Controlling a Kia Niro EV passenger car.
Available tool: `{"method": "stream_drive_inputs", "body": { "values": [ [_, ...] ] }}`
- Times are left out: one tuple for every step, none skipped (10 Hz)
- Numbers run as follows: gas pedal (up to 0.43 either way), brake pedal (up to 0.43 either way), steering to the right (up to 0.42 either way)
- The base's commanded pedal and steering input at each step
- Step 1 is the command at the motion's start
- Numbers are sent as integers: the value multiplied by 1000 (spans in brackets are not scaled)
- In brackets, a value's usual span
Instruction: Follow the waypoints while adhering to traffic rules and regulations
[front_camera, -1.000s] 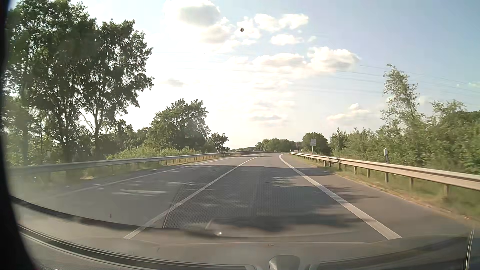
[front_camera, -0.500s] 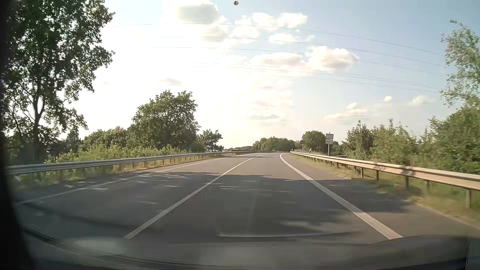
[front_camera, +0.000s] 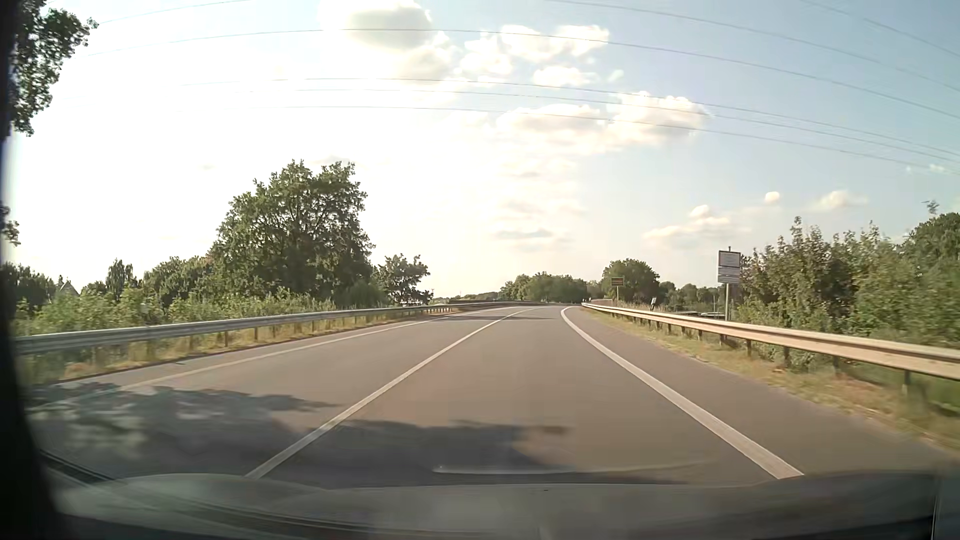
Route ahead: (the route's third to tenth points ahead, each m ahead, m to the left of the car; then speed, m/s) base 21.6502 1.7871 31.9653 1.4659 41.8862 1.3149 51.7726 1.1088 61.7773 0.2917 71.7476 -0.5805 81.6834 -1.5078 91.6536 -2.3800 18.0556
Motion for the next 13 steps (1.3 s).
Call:
{"method": "stream_drive_inputs", "body": {
  "values": [
    [209, 6, 7],
    [209, 6, 8],
    [209, 6, 8],
    [209, 6, 8],
    [209, 6, 8],
    [209, 6, 9],
    [209, 6, 8],
    [209, 6, 8],
    [209, 6, 8],
    [209, 6, 8],
    [209, 6, 8],
    [209, 6, 8],
    [209, 6, 8]
  ]
}}
